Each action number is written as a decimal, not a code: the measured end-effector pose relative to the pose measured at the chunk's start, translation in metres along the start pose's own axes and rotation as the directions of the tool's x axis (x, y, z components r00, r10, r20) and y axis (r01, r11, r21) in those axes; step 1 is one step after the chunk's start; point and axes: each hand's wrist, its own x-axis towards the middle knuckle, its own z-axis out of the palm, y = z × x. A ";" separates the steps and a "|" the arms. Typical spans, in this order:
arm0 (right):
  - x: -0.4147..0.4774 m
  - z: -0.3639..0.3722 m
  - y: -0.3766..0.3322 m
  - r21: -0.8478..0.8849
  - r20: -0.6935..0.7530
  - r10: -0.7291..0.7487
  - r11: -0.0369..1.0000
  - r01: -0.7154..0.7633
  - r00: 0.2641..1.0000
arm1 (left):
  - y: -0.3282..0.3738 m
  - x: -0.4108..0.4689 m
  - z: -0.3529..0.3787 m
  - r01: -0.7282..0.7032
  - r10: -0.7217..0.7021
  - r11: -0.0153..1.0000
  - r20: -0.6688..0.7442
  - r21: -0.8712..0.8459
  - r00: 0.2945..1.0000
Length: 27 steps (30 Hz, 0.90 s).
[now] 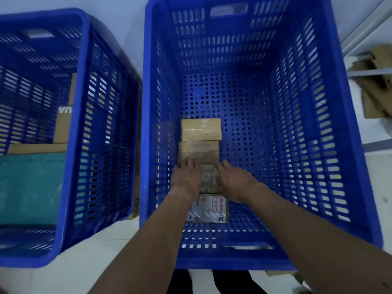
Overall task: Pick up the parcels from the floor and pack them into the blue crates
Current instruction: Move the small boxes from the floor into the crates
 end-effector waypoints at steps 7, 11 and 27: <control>-0.006 -0.012 0.001 0.011 0.066 0.056 0.998 -0.056 0.996 | -0.002 -0.015 -0.001 -0.005 0.002 0.998 -0.050 -0.061 0.999; -0.029 -0.024 -0.002 -0.029 0.080 0.094 0.995 -0.092 0.992 | -0.003 -0.041 -0.014 -0.044 0.038 0.996 -0.079 -0.075 0.996; -0.233 -0.084 -0.075 0.100 0.037 0.310 0.945 -0.312 0.950 | -0.015 -0.228 -0.098 -0.143 0.096 0.950 -0.179 -0.276 0.979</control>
